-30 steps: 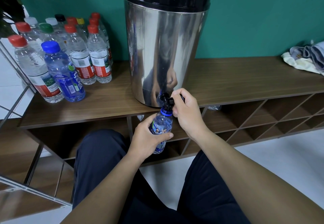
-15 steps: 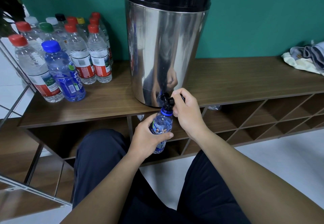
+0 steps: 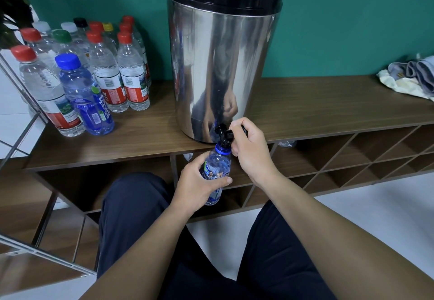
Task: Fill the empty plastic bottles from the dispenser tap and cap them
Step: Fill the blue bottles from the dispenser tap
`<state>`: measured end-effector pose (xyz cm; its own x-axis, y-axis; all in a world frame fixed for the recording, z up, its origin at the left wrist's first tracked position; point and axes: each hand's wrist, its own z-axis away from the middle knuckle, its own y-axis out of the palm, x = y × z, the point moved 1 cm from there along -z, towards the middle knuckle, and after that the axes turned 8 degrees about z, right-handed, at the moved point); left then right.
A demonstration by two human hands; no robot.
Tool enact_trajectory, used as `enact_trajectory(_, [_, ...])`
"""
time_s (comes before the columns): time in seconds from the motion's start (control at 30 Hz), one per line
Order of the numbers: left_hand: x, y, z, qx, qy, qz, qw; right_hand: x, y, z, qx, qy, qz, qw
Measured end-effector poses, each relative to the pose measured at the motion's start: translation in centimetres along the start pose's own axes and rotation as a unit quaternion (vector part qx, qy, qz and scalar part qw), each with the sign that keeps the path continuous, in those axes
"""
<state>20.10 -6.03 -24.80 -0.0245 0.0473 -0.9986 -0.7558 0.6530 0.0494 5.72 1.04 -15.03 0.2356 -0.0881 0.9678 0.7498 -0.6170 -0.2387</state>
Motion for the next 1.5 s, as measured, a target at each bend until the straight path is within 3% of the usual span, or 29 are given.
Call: enact_trajectory(1.5, [0.57,-0.12,-0.34,0.003,0.001,-0.001,1.000,-0.52,0.06,-0.27,-0.001,-0.006,0.003,1.000])
